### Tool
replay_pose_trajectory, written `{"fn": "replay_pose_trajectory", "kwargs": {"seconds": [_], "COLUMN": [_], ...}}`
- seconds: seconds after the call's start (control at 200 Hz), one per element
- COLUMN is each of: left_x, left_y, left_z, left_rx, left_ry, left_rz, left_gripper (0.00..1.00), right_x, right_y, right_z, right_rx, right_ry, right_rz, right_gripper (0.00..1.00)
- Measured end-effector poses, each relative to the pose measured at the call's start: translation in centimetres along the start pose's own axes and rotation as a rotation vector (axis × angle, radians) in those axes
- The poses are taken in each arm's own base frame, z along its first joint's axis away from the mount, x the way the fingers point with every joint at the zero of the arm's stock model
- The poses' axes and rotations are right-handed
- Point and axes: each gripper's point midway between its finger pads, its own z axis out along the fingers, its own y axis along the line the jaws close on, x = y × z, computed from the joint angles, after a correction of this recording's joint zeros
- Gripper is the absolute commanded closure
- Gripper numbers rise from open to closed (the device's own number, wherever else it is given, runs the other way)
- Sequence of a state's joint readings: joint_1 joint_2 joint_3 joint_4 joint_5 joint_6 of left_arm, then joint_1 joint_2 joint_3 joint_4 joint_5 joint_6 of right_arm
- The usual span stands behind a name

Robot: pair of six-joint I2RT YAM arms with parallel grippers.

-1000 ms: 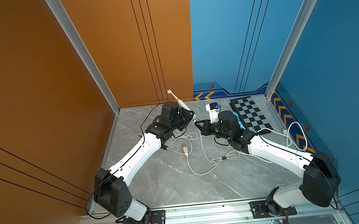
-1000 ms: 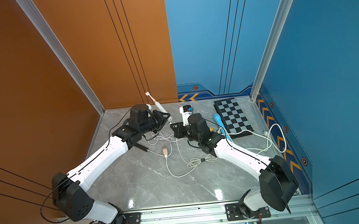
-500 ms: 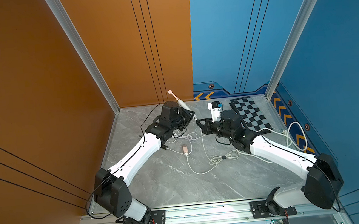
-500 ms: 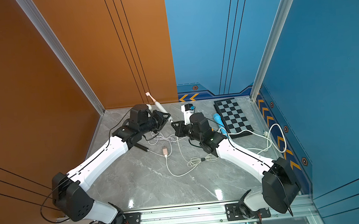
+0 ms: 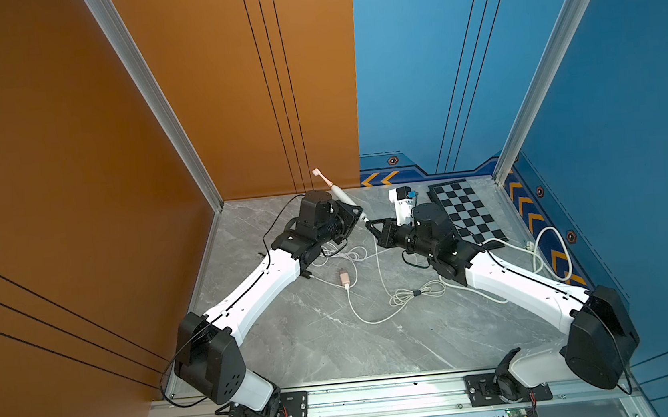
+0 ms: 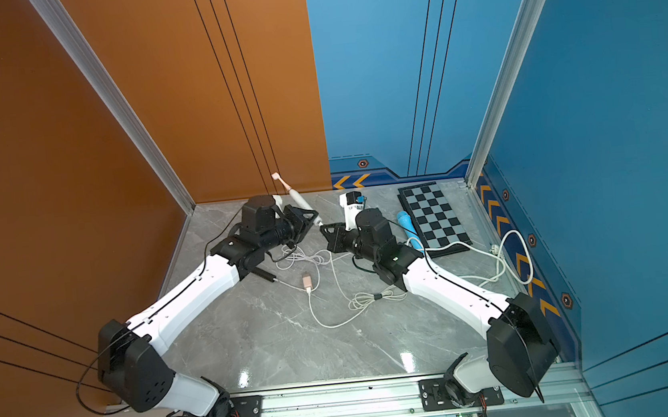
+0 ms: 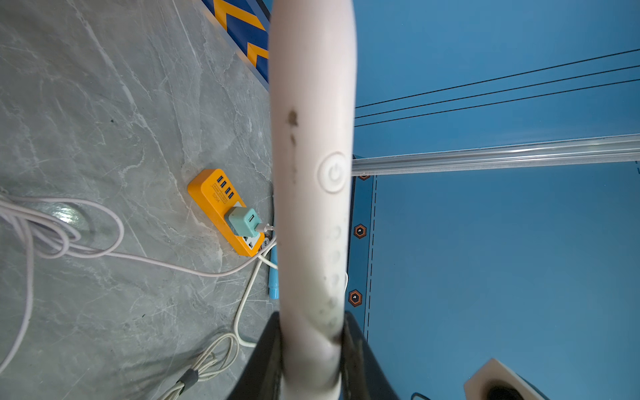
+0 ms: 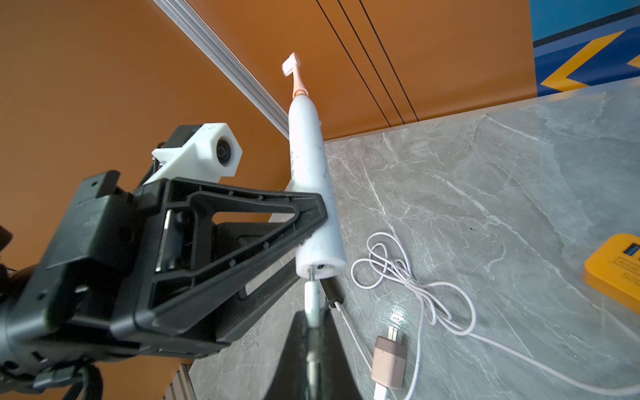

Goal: Charge the electric toothbrush
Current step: Insert the charging cable into the electric toothbrush.

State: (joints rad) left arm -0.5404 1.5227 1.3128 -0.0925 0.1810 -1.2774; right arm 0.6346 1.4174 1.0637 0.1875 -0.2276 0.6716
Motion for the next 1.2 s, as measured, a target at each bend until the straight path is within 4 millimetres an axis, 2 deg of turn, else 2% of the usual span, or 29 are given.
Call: {"fn": "replay_pose_trajectory", "kwargs": {"seconds": [0.275,0.611,1.201], "left_x": [0.0,0.1,0.7], "left_y": [-0.2,-0.9,-1.6], "left_z": [0.1,0.1,0.2], "left_rx": [0.022,0.057,0.088], "left_ry": [0.003,0.014,0.038], "left_rz": [-0.012,-0.026,0.031], "left_gripper": [1.0,1.0,1.0], "right_x": [-0.5,-0.5,-1.1], "right_y": [-1.3,-0.2,-0.6], "right_z": [-0.1,0.0,-0.2], "right_rx": [0.007,-0.051,-0.052], "right_ry": [-0.017,-0.014,-0.024], "right_rz": [0.053,0.052,0.045], "right_gripper": [1.0,1.0,1.0]}}
